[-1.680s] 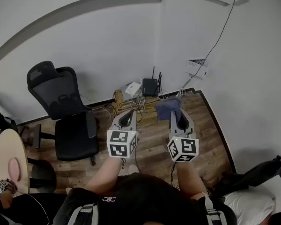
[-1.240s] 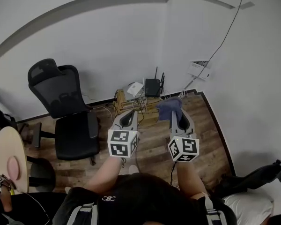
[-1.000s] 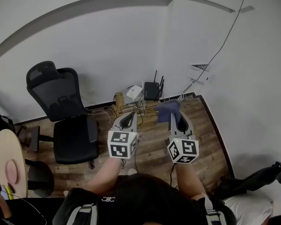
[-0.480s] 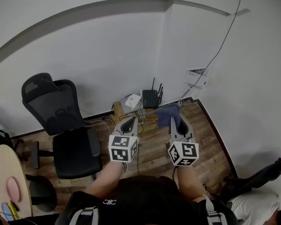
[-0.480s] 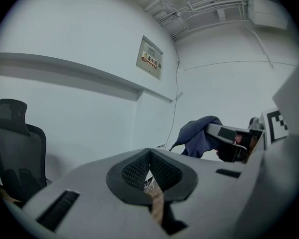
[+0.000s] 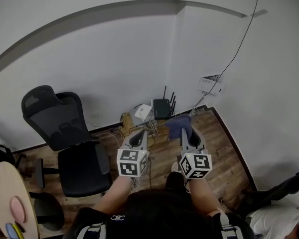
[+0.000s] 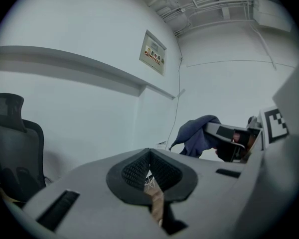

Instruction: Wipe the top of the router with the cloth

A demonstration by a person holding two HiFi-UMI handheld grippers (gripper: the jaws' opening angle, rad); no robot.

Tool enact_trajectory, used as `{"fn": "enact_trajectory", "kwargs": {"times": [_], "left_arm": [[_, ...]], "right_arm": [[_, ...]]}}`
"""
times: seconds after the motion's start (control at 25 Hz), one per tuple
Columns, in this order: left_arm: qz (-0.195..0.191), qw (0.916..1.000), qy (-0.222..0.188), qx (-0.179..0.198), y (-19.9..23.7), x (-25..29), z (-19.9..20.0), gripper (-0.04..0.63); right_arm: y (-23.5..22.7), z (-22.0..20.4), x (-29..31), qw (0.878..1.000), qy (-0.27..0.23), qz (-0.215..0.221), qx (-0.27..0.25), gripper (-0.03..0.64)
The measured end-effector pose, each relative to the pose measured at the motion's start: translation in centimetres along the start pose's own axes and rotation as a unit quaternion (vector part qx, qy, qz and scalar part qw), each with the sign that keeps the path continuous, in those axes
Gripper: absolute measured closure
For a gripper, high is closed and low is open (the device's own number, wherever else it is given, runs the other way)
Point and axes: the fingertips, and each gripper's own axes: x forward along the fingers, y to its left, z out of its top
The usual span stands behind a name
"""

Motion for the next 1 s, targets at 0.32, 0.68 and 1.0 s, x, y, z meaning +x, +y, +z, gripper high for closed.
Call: {"fn": "enact_trajectory", "kwargs": {"times": [0.32,0.68,1.0], "left_arm": [[0.011,0.9999,0.003,0.008,1.1,4.9,1.1,0.594],[0.022,0.9997,0.014,0.002,1.0,14.2,3.3,0.594],[0.037,0.9991,0.019,0.0,-0.6,22.9,5.8,0.594]], "right_arm": [[-1.9,-0.7,5.5,1.0,-0.002,0.019,0.003,0.574],[-8.2,-0.8,13.5,0.999,0.004,0.039,0.003,0.574],[-14.3,-0.8,20.0,0.997,0.015,0.071,0.007,0.574]]}}
